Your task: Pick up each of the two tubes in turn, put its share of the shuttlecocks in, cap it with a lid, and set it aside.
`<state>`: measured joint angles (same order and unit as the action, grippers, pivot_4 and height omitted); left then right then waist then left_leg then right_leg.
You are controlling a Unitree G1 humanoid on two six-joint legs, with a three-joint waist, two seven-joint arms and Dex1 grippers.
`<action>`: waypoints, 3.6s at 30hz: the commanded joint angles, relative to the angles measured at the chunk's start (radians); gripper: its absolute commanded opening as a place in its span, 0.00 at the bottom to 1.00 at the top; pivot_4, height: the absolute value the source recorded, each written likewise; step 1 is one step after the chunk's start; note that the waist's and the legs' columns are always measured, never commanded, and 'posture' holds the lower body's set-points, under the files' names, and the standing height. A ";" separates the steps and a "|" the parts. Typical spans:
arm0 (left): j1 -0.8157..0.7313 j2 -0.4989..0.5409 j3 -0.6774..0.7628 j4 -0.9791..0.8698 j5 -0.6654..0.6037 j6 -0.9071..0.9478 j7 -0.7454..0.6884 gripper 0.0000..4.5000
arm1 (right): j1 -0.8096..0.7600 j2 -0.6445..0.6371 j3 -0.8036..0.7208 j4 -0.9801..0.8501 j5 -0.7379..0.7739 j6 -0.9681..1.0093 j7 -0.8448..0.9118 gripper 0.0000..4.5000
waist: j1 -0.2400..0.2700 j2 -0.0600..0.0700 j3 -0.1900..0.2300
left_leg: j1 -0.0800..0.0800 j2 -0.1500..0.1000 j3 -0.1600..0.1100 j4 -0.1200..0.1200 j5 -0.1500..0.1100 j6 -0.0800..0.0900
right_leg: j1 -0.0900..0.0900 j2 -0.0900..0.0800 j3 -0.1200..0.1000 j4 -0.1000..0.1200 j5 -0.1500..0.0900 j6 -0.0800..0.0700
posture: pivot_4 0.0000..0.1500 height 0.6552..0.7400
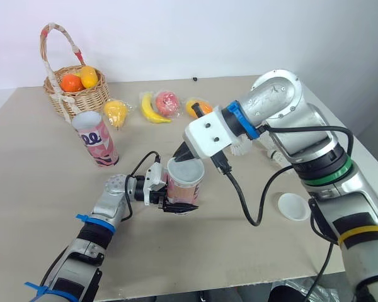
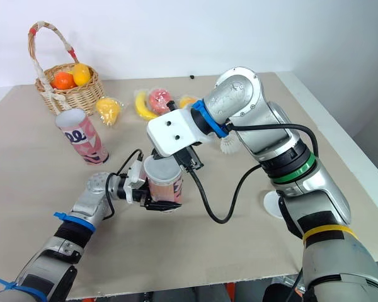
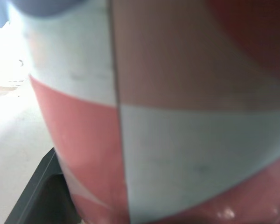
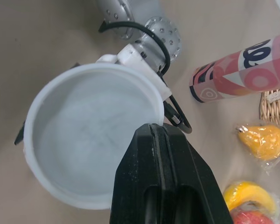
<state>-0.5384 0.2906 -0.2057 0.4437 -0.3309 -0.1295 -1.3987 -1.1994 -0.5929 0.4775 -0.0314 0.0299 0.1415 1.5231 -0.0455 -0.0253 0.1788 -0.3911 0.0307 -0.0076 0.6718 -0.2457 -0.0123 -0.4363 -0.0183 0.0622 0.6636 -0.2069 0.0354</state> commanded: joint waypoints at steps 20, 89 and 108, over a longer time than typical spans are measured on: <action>0.030 0.034 0.011 0.028 0.034 0.032 0.031 0.78 | -0.109 0.000 0.079 0.130 -0.064 -0.172 0.091 0.01 | 0.000 0.000 0.000 | 0.001 0.000 0.000 -0.001 0.001 0.002 | 0.000 0.000 0.000 0.000 -0.001 -0.004 | 1.00 0.88; 0.031 0.027 0.011 0.058 0.045 0.009 0.039 0.78 | -0.046 0.052 0.055 0.163 0.224 0.196 0.091 0.02 | -0.002 -0.001 0.000 | -0.001 0.000 -0.002 -0.003 0.002 0.003 | -0.001 0.001 0.000 -0.001 -0.002 -0.005 | 1.00 0.88; 0.046 0.033 0.018 0.024 0.040 0.026 0.058 0.78 | -0.038 0.085 0.170 0.265 0.072 0.052 0.091 0.02 | -0.005 -0.001 -0.003 | 0.006 0.001 -0.005 -0.003 0.002 0.004 | 0.003 0.004 0.000 -0.001 -0.002 -0.005 | 1.00 0.88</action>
<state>-0.5171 0.2973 -0.1775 0.4456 -0.3337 -0.1271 -1.3585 -1.2613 -0.5045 0.5734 0.2119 0.1491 0.1933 1.5741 -0.0507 -0.0266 0.1760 -0.3855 0.0314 -0.0122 0.6690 -0.2436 -0.0087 -0.4330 -0.0145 0.0618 0.6627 -0.2084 0.0299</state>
